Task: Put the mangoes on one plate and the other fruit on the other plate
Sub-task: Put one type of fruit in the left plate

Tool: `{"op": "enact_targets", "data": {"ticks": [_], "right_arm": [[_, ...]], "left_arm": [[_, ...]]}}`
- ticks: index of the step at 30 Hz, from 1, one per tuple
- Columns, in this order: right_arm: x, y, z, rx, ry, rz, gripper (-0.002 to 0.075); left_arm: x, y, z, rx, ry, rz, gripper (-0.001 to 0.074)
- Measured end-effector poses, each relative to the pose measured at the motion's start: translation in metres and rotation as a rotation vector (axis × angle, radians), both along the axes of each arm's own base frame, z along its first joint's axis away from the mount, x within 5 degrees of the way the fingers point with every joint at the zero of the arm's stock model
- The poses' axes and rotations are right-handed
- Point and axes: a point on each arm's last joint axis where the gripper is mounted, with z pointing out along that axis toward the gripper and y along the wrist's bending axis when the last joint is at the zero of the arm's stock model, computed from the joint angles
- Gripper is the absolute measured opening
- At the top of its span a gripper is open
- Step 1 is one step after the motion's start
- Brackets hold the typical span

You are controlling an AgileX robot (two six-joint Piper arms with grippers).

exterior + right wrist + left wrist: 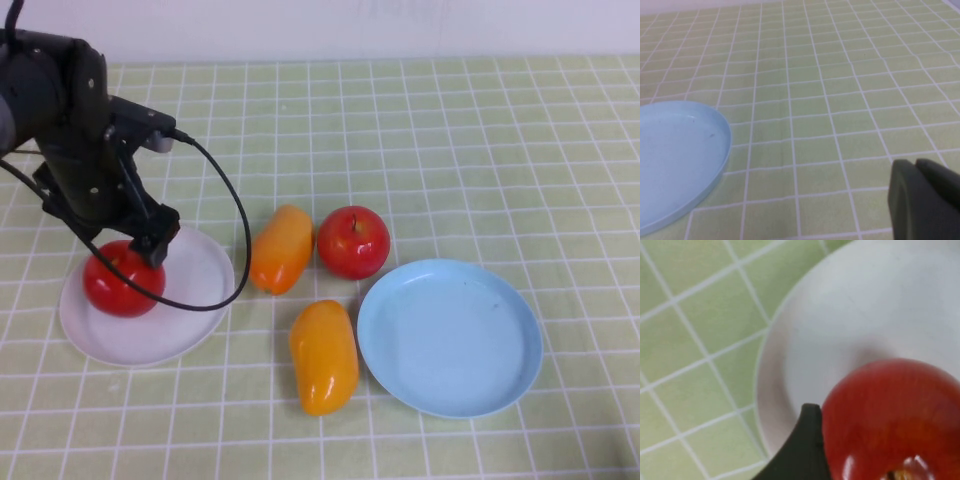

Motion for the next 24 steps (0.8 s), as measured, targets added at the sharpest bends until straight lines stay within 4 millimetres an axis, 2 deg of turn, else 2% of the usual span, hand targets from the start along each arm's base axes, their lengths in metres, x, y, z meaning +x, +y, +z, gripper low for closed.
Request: {"op": "enact_targets", "data": {"ticks": [4,7,10,13,15,17,19,24], "right_arm": [[0.000,0.000,0.000,0.000,0.000,0.000,-0.0016],[0.000,0.000,0.000,0.000,0.000,0.000,-0.0016],[0.000,0.000,0.000,0.000,0.000,0.000,-0.0016],[0.000,0.000,0.000,0.000,0.000,0.000,-0.0016],[0.000,0.000,0.000,0.000,0.000,0.000,-0.0016],[0.000,0.000,0.000,0.000,0.000,0.000,-0.0016],[0.000,0.000,0.000,0.000,0.000,0.000,-0.0016],[0.000,0.000,0.000,0.000,0.000,0.000,-0.0016]], "left_arm": [[-0.001,0.003,0.007,0.025,-0.031,0.004,0.0668],[-0.007,-0.006,0.026,0.015,-0.086,0.003,0.0668],[-0.013,-0.038,0.049,-0.079,-0.173,-0.049,0.0668],[-0.019,-0.087,0.069,-0.213,-0.242,-0.160,0.0668],[-0.020,-0.118,0.075,-0.273,-0.259,-0.235,0.0668],[-0.017,-0.140,0.075,-0.302,-0.256,-0.278,0.0668],[-0.011,-0.157,0.066,-0.304,-0.230,-0.307,0.0669],[0.004,-0.180,0.042,-0.287,-0.174,-0.332,0.0669]]}}
